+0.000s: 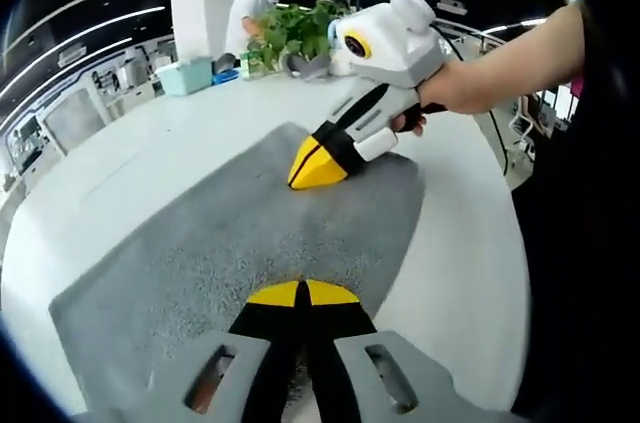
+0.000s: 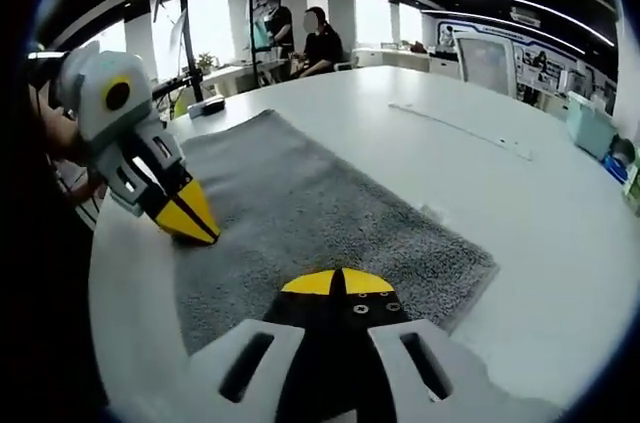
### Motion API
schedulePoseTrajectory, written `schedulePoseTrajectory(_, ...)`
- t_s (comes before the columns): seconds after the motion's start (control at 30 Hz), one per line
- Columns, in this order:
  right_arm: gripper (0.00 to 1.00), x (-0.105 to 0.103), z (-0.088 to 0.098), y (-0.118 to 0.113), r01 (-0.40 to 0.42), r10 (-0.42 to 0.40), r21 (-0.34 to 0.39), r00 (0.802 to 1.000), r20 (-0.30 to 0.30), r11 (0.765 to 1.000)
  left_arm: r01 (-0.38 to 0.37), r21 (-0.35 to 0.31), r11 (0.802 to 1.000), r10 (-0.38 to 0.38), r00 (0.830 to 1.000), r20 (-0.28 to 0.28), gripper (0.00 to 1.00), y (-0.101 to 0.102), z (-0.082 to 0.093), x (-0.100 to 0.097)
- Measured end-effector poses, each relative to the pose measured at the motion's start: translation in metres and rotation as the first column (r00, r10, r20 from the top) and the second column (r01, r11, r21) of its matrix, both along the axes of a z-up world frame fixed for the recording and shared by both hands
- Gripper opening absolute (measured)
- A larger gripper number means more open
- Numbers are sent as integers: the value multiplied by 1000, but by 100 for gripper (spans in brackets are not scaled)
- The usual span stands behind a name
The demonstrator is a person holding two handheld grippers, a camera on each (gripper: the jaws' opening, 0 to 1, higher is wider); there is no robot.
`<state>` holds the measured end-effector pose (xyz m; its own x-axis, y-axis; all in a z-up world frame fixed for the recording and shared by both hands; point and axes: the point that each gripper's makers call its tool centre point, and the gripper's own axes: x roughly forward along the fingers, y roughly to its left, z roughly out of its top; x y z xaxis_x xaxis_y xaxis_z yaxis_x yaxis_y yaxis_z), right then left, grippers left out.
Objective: Fold the towel on the table until its edges align and the towel forms a compact rectangular stack.
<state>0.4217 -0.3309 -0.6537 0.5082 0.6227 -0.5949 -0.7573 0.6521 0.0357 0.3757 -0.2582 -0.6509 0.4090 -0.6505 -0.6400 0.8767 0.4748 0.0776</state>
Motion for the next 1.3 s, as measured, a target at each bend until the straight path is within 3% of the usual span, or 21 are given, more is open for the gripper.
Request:
schedulePoseTrajectory(0.33,0,-16,-1,3,-68,75,-158,996,44,985,-73,46,996,72,997,7,0,20,0,11)
schedulePoseTrajectory(0.43,0,-22,-2,4,-112,130,-222,989,68,969,-81,51,995,81,997,4,0,22,0,13)
schedulePoseTrajectory(0.53,0,-27,-2,6,-167,209,-317,972,104,934,-30,139,990,21,998,64,0,24,-1,15)
schedulePoseTrajectory(0.63,0,-30,-3,8,-181,228,-346,969,101,921,-8,185,983,-8,996,88,0,23,-1,15)
schedulePoseTrajectory(0.83,0,-36,-4,10,-214,268,-402,960,83,890,-13,194,981,-4,996,85,0,27,-1,17)
schedulePoseTrajectory(0.9,0,-40,-4,13,-239,292,-416,954,67,877,-26,211,977,8,996,89,0,30,-1,18)
schedulePoseTrajectory(1.0,0,-47,-4,19,-255,288,-404,957,21,878,-57,246,967,31,994,109,1,36,-2,23)
schedulePoseTrajectory(1.17,0,-57,-5,25,-280,288,-398,957,-40,874,-78,242,967,58,994,91,1,41,-1,28)
schedulePoseTrajectory(1.23,0,-67,-6,29,-333,320,-372,942,-99,866,-77,248,966,57,995,87,1,42,-2,29)
schedulePoseTrajectory(1.3,0,-76,-5,32,-357,312,-320,932,-182,878,-78,263,962,57,995,84,1,42,-2,30)
